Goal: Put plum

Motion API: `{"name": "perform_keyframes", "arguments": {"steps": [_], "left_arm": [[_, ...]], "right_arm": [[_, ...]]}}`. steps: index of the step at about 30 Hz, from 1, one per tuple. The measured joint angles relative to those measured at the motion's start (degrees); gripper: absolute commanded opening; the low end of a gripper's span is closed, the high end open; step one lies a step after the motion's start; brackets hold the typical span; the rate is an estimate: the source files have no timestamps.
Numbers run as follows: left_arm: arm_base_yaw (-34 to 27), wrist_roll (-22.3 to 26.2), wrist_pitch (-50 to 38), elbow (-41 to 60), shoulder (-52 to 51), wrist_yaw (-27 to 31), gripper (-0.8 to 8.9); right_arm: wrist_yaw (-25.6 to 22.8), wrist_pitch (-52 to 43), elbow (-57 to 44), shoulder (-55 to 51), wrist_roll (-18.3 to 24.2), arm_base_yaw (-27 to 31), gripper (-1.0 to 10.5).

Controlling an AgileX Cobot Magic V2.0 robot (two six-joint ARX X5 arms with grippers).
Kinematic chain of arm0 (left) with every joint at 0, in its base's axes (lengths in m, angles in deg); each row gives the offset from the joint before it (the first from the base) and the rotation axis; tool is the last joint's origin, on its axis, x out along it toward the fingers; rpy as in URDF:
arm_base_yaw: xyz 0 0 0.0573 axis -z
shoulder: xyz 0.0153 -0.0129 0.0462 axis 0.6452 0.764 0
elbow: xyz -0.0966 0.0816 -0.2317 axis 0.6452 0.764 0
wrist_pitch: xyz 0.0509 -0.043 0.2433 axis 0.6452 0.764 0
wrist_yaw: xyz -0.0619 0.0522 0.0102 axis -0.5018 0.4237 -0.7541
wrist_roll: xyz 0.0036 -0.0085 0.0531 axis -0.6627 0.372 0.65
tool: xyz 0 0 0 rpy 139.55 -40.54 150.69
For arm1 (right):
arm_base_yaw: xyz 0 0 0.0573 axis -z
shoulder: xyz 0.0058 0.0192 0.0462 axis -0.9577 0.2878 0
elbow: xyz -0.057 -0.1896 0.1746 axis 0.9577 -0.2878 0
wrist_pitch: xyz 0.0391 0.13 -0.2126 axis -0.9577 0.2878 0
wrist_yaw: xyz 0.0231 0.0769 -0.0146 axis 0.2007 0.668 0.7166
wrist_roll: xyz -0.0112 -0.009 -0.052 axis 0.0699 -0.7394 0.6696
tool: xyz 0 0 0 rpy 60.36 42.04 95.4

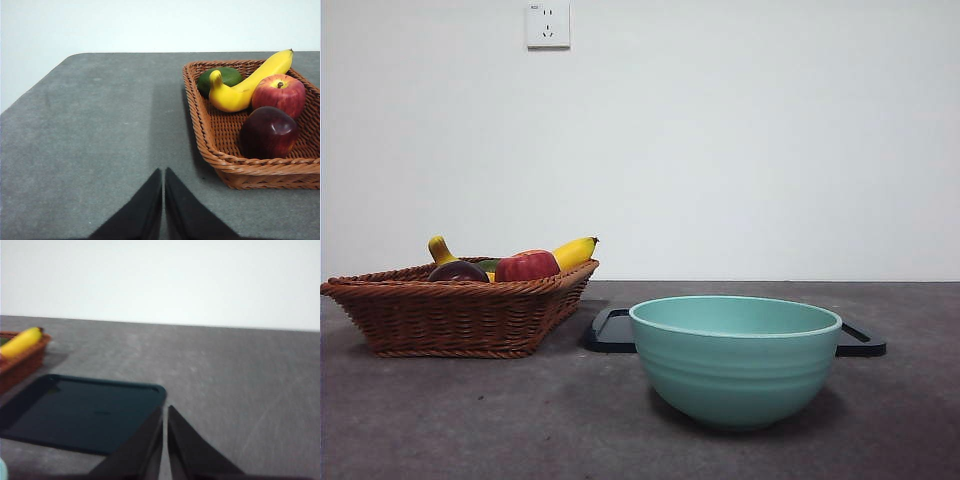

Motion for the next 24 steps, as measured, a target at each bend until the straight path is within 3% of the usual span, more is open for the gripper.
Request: {"name": "perform_keyframes", "arguments": {"steps": [12, 24], "left_arm": [[0.0, 0.0, 0.0, 0.0, 0.0, 0.0, 0.08], [0.0, 0.0, 0.0, 0.0, 0.0, 0.0, 0.08]], "right_arm": [[-1.6, -0.6, -8.2, -5.5, -2.8, 0.2, 0.1], [-3.3, 1.8, -8.2, -5.5, -2.8, 1.4, 0.1]]}}
